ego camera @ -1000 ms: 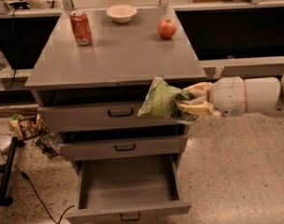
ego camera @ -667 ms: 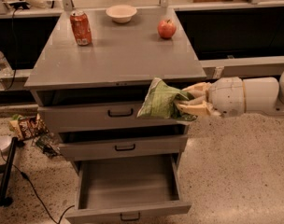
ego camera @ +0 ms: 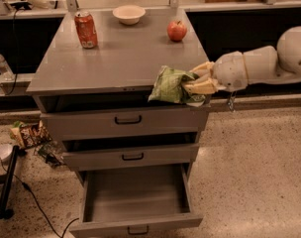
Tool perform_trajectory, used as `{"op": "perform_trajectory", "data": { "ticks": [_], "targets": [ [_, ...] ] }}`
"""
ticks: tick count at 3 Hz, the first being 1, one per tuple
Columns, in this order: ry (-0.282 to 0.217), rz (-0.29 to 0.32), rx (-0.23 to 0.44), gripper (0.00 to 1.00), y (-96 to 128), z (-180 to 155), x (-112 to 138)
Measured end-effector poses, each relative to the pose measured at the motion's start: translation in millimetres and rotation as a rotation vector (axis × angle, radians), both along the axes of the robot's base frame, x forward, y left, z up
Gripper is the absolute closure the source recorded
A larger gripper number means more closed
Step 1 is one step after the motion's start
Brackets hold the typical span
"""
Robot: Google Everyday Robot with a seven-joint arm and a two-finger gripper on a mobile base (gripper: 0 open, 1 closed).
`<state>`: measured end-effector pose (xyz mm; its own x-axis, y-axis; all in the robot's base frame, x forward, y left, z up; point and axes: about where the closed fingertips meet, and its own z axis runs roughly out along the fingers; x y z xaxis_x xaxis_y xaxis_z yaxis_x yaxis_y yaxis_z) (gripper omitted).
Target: Pick green jalapeno chip bag from bottom drawer and place on counter
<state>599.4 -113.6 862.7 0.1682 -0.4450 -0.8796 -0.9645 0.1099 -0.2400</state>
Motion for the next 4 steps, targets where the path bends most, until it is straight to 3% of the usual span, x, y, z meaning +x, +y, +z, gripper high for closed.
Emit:
{"op": "perform_trajectory", "data": {
  "ticks": [1,2,3,4],
  "targets": [
    [0.015,0.063,-0.034,1.00,24,3,47],
    [-0.056,0.084,0.025,1.00,44,35,87],
    [-0.129,0.048,0.072,1.00,47,64,125],
    [-0.155,0.015,0.072,0.84,51,70,153]
  ]
}}
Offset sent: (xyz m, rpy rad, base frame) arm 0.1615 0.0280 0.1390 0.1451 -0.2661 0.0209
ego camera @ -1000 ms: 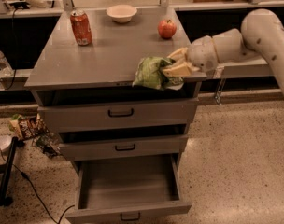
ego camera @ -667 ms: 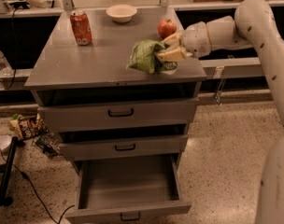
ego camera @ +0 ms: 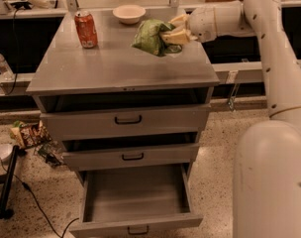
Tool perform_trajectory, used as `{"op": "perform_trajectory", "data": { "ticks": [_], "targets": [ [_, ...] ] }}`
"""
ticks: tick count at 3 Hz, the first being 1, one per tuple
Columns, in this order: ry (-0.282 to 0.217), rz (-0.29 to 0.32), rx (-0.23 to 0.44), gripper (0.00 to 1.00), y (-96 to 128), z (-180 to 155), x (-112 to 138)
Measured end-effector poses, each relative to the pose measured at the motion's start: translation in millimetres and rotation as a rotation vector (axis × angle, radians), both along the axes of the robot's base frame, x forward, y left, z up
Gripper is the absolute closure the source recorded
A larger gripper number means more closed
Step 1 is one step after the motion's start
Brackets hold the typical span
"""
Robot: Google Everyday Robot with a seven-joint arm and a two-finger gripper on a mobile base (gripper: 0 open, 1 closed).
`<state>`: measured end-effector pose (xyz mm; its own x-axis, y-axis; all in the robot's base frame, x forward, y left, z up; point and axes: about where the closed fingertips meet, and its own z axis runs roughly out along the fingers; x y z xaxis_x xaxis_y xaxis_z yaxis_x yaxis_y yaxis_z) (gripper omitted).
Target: Pick green jalapeno chip bag from bottom drawer and place on counter
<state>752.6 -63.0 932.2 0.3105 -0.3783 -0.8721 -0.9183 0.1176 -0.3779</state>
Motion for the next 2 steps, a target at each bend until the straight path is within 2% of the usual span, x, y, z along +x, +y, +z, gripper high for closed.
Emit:
{"op": "perform_trajectory", "data": {
  "ticks": [1,2],
  "targets": [
    [-0.016,-0.034,-0.045,0.53,8.5,-5.8,24.4],
    [-0.018,-0.051,-0.074,0.29,12.6,-10.3,34.0]
  ]
}}
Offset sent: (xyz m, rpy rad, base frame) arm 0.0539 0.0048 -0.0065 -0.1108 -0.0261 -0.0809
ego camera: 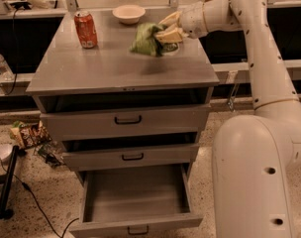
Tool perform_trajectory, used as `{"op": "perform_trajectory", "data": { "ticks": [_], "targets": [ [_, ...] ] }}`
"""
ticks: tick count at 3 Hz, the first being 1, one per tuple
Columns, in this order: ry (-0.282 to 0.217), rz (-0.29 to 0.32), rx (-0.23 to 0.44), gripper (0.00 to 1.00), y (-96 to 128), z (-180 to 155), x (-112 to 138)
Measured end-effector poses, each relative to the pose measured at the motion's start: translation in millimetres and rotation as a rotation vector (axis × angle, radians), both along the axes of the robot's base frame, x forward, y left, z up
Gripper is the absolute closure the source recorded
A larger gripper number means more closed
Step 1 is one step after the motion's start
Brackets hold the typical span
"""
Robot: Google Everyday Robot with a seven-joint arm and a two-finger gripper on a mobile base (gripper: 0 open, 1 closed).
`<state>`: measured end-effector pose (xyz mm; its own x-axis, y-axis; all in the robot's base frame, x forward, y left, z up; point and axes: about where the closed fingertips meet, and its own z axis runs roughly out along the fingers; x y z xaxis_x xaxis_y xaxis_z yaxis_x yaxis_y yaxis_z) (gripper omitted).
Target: Pick green jalapeno chip bag from bottom drawer and place on counter
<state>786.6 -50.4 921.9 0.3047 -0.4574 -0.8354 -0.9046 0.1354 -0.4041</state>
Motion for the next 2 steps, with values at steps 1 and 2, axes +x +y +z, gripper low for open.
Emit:
{"op": "perform_trajectory", "data": {
  "ticks": [1,2],
  "targets": [
    [0.006,-0.005,0.000,0.05,1,-2,2],
    [-0.010,-0.069,0.031,0.00,-31,10,-5]
  ]
}}
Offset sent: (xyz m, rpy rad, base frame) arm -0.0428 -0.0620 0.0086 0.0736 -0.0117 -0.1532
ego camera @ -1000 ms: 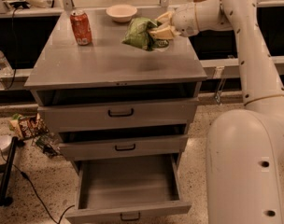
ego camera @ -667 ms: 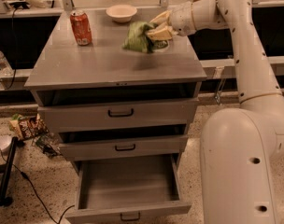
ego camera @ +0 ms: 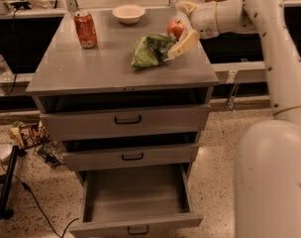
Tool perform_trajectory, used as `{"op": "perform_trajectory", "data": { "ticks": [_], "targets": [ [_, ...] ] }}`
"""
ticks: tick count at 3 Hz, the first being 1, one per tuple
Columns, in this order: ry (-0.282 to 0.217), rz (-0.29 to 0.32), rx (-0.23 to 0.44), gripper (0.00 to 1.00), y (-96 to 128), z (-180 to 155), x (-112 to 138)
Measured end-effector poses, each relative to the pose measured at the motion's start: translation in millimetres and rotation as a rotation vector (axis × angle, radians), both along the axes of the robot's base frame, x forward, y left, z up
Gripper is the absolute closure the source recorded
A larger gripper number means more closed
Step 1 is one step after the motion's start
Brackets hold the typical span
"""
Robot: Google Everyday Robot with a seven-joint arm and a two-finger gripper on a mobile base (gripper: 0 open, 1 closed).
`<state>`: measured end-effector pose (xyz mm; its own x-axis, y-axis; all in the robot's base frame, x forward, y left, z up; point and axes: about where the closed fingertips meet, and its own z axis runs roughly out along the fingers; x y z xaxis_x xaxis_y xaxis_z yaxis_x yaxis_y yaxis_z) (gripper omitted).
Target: Pick green jalapeno chip bag from bottom drawer and place on counter
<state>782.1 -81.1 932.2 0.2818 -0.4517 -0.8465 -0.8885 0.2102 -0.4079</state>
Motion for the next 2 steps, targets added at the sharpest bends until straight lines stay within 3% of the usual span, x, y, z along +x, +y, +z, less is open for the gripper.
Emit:
{"op": "perform_trajectory", "data": {
  "ticks": [1,2],
  "targets": [
    [-0.062,-0.128,0.020,0.00,-70,32,-42],
    [-0.155,-0.330,0.088,0.00,-117,105,-104]
  ]
}}
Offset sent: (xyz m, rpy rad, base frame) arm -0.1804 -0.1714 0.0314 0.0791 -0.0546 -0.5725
